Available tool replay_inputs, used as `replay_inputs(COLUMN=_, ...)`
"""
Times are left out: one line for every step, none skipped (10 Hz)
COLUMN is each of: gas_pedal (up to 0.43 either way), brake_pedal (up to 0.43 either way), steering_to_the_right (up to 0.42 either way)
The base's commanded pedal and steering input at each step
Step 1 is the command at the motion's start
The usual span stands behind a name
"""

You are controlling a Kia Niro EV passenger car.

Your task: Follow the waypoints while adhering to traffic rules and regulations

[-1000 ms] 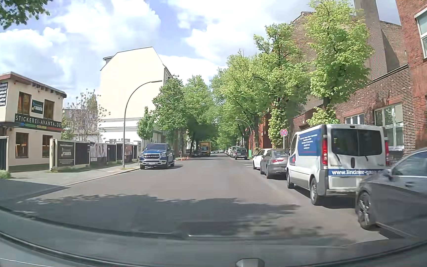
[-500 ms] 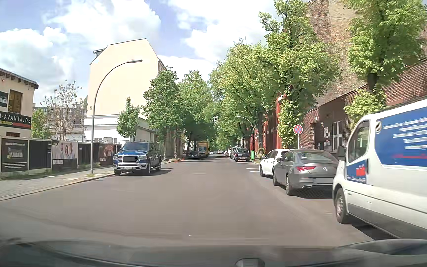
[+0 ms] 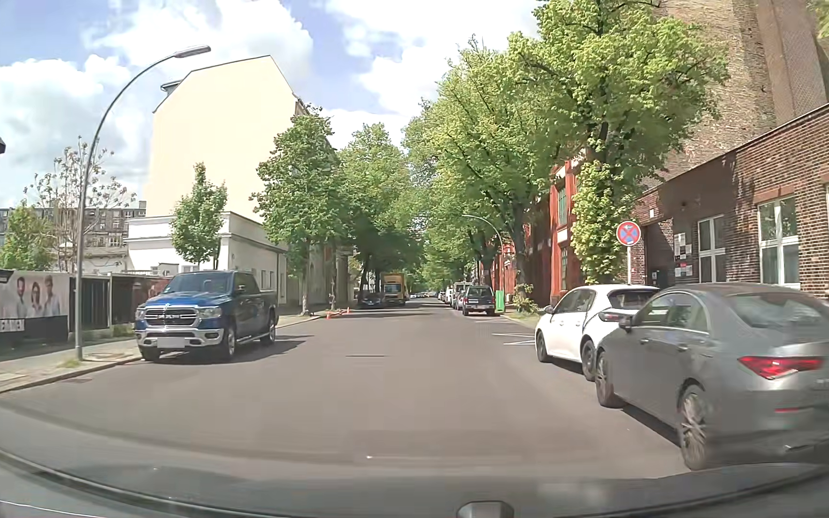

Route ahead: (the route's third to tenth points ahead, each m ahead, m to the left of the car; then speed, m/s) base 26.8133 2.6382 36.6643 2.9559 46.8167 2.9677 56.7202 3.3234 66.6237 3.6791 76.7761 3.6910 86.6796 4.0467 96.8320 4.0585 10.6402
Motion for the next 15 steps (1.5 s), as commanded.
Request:
replay_inputs(gas_pedal=0.028, brake_pedal=0.018, steering_to_the_right=-0.007)
replay_inputs(gas_pedal=0.028, brake_pedal=0.018, steering_to_the_right=-0.007)
replay_inputs(gas_pedal=0.028, brake_pedal=0.018, steering_to_the_right=-0.008)
replay_inputs(gas_pedal=0.028, brake_pedal=0.018, steering_to_the_right=-0.008)
replay_inputs(gas_pedal=0.028, brake_pedal=0.018, steering_to_the_right=-0.008)
replay_inputs(gas_pedal=0.028, brake_pedal=0.018, steering_to_the_right=-0.007)
replay_inputs(gas_pedal=0.028, brake_pedal=0.018, steering_to_the_right=-0.006)
replay_inputs(gas_pedal=0.028, brake_pedal=0.018, steering_to_the_right=-0.006)
replay_inputs(gas_pedal=0.028, brake_pedal=0.018, steering_to_the_right=-0.006)
replay_inputs(gas_pedal=0.028, brake_pedal=0.018, steering_to_the_right=-0.007)
replay_inputs(gas_pedal=0.028, brake_pedal=0.018, steering_to_the_right=-0.007)
replay_inputs(gas_pedal=0.028, brake_pedal=0.018, steering_to_the_right=-0.005)
replay_inputs(gas_pedal=0.039, brake_pedal=0.018, steering_to_the_right=-0.005)
replay_inputs(gas_pedal=0.039, brake_pedal=0.018, steering_to_the_right=-0.005)
replay_inputs(gas_pedal=0.047, brake_pedal=0.018, steering_to_the_right=-0.004)
